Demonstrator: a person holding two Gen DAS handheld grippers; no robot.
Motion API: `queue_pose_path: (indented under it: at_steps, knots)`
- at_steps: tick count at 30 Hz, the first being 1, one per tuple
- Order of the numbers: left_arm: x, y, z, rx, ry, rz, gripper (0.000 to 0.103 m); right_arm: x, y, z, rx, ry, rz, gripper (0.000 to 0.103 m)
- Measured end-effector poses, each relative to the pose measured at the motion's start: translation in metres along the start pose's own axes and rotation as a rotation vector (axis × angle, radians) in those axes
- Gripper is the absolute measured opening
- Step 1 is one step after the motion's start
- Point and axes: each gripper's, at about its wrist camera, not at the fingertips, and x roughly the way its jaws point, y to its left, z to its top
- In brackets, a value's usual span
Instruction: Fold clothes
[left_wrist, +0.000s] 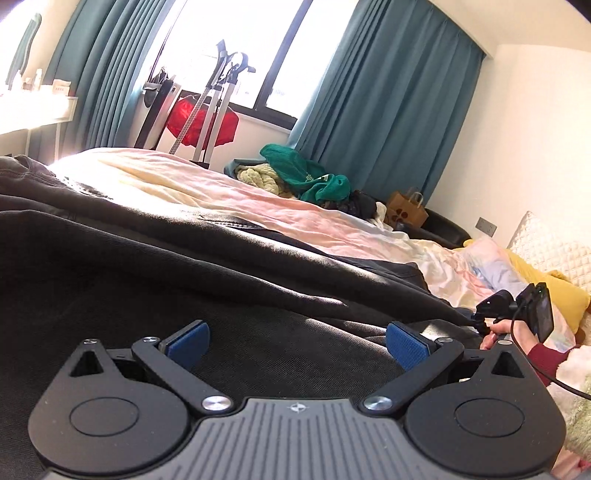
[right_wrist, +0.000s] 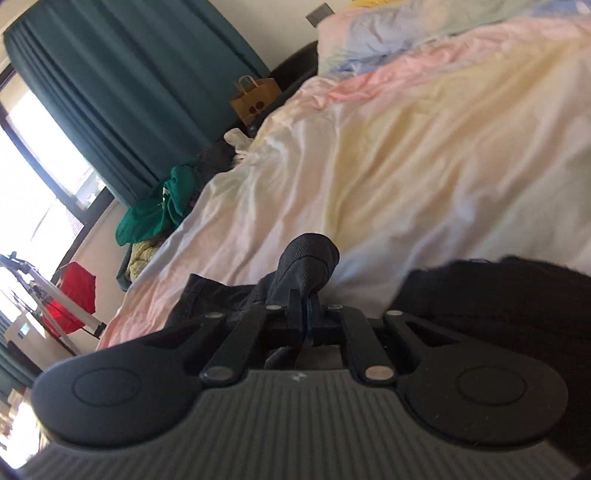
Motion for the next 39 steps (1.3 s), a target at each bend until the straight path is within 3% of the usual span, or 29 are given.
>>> queue_pose_path:
  at_steps: [6,8,13,15,20,32,39]
  knots:
    - [0.007,-0.004,0.000,0.039,0.012,0.030,0.103,-0.026,0.027,0.016,-0.002,-0.083,0.094,0.005]
    - [0.011,-0.004,0.000,0.051,0.020,0.040,0.103,-0.032,0.029,0.022,-0.064,-0.109,0.078,0.005]
    - [0.015,-0.003,0.001,0.045,0.038,0.055,0.103,-0.017,-0.021,0.010,0.073,0.027,-0.041,0.005]
    - [0.014,-0.003,0.003,0.062,0.032,0.060,0.103,-0.022,-0.024,0.007,0.083,0.038,-0.023,0.005]
    - [0.014,-0.009,0.002,0.189,0.009,0.125,0.103,-0.057,0.001,0.003,-0.095,0.028,-0.064,0.007]
    - [-0.022,-0.010,0.004,0.162,0.009,0.168,0.103,-0.166,0.024,-0.010,-0.272,0.109,0.011,0.008]
    - [-0.069,-0.001,0.010,0.113,0.005,0.234,0.103,-0.194,0.027,-0.015,-0.292,0.145,0.049,0.008]
